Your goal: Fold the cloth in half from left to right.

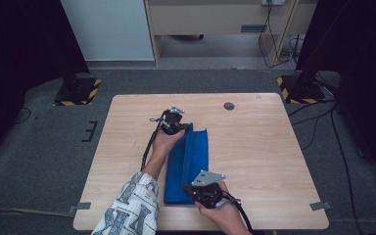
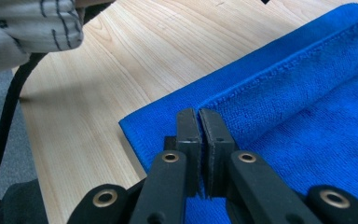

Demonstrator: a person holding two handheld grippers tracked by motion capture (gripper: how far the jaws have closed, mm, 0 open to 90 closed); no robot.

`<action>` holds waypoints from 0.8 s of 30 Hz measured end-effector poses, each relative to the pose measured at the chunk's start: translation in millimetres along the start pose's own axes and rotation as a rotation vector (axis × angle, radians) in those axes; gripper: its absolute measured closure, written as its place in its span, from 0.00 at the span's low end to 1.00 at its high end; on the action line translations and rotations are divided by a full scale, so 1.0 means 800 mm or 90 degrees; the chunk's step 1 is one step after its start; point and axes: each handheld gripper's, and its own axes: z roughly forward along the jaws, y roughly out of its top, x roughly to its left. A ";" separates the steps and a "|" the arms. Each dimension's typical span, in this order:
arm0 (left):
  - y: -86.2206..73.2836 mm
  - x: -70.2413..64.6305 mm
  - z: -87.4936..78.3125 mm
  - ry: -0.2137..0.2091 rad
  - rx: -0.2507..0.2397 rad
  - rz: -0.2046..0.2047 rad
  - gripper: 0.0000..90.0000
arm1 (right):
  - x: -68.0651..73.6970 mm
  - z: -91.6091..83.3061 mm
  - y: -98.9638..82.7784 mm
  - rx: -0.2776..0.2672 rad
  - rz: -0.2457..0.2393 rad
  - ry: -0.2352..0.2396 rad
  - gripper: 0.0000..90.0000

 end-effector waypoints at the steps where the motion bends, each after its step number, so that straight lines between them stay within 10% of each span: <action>1: 0.000 0.000 0.001 0.000 0.002 0.000 0.97 | -0.001 -0.001 0.000 -0.001 0.003 0.003 0.97; 24: -0.002 -0.013 0.023 -0.011 0.004 -0.015 0.97 | -0.018 -0.014 -0.021 0.024 0.018 -0.005 0.97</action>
